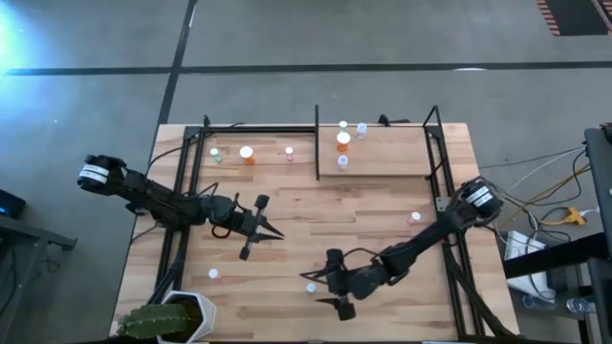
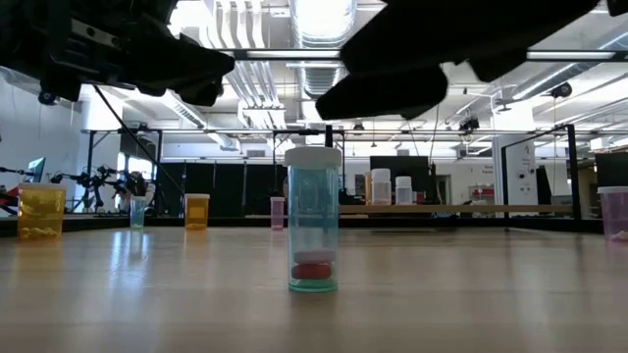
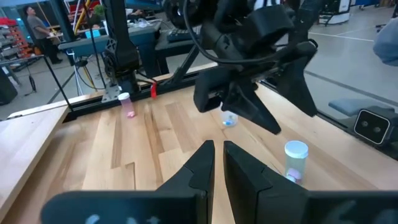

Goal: Pick and place medicine bottles onto shelf by color
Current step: Put the bottom blue pill bottle on the shelf

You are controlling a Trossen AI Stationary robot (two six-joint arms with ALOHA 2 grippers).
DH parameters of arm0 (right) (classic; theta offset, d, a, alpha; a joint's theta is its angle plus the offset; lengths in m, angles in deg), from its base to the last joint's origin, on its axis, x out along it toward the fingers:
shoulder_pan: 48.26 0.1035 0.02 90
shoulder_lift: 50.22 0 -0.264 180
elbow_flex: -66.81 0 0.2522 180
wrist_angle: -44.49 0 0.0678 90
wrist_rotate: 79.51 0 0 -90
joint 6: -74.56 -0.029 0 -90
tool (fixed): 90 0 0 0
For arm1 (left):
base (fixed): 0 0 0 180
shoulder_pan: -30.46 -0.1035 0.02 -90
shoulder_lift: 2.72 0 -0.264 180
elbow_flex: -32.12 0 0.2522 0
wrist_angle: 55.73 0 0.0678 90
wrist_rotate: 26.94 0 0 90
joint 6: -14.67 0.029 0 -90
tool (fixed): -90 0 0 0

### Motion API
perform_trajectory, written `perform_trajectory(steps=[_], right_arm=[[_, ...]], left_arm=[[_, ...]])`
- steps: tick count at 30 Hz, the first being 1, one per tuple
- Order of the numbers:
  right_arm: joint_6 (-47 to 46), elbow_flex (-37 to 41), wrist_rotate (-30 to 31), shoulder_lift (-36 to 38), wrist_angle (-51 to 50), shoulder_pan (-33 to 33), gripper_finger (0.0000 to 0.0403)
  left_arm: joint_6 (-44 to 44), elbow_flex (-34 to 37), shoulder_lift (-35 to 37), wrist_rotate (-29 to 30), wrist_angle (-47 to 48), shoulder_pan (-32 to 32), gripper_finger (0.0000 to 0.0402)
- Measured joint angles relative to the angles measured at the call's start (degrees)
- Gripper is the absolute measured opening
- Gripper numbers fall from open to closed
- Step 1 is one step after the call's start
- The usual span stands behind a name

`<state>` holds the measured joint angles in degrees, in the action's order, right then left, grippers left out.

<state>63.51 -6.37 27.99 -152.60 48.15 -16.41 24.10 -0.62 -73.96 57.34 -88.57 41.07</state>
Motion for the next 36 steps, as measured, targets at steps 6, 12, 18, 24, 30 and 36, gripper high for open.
perform_trajectory(steps=[6,12,18,24,30,36], right_arm=[[1.2,-3.6,-2.7,-3.1,-0.9,-0.8,0.0274],[0.7,-3.5,-2.6,-4.6,-1.9,-1.6,0.0274],[-0.7,-2.7,-2.3,-4.4,-1.7,-2.8,0.0274],[-0.9,-2.6,-2.5,-4.4,-1.7,-2.8,0.0262],[-0.9,-2.6,-3.1,-4.4,-1.7,-2.8,0.0192],[-0.9,-2.5,-4.4,-4.4,-1.8,-2.8,0.0111]], left_arm=[[0.0,0.0,0.0,0.0,0.0,0.0,0.0015],[0.0,0.0,0.0,0.0,0.0,0.0,0.0015],[0.1,0.0,0.0,0.0,-0.1,0.0,0.0015],[0.3,0.0,0.0,0.0,-0.1,0.0,0.0015],[0.3,-0.1,0.0,0.0,-0.1,0.0,0.0015],[0.3,-0.1,0.0,0.0,-0.1,0.0,0.0015]])
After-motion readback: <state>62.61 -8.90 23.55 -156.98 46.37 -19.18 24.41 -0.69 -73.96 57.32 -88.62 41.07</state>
